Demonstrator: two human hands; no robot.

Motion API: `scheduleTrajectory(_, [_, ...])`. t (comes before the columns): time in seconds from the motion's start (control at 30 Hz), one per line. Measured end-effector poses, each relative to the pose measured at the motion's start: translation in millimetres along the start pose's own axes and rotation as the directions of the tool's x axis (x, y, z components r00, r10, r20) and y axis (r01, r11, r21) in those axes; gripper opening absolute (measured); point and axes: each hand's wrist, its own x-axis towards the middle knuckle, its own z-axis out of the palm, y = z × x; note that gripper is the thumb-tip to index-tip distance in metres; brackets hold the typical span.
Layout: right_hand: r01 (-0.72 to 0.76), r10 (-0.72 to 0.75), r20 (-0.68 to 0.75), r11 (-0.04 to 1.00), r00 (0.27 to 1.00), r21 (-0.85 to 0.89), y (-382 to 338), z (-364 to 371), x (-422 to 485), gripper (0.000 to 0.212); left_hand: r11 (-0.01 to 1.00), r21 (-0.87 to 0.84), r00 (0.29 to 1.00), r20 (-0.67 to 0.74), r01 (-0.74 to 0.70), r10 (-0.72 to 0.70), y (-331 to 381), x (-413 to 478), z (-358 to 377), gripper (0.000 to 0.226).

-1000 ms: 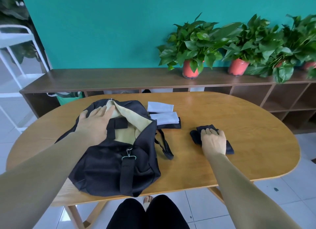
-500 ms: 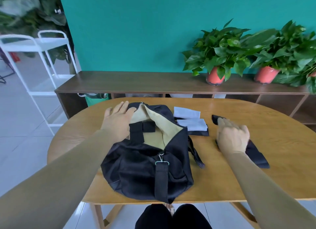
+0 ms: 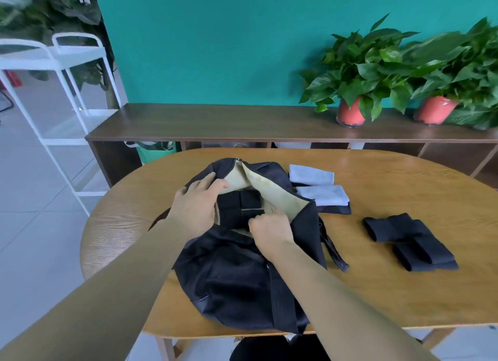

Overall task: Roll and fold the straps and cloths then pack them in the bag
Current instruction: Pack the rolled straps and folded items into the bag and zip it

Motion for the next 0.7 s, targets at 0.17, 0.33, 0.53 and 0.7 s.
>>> scheduleTrajectory(0.17, [-0.005, 0.002, 0.075, 0.999, 0.997, 0.049, 3, -2, 13, 0.025, 0.995, -0.097, 0.998, 0.063, 0.007, -0.001, 0, -4, 5, 0.072])
scheduleTrajectory(0.33, [-0.032, 0.027, 0.093, 0.998, 0.995, 0.049, 5, 1, 21, 0.026, 0.997, -0.079, 0.997, 0.081, 0.011, -0.004, -3, -2, 12, 0.078])
scheduleTrajectory(0.53, [-0.016, 0.012, 0.044, 0.996, 0.999, 0.085, 9, -4, 16, 0.021, 1.000, 0.009, 0.997, 0.076, 0.005, -0.005, 2, -3, 4, 0.078])
scheduleTrajectory(0.7, [-0.080, 0.087, -0.157, 0.996, 0.984, 0.050, 30, -25, 0, 0.022, 0.987, 0.153, 0.999, 0.005, -0.043, 0.042, 20, -3, -7, 0.068])
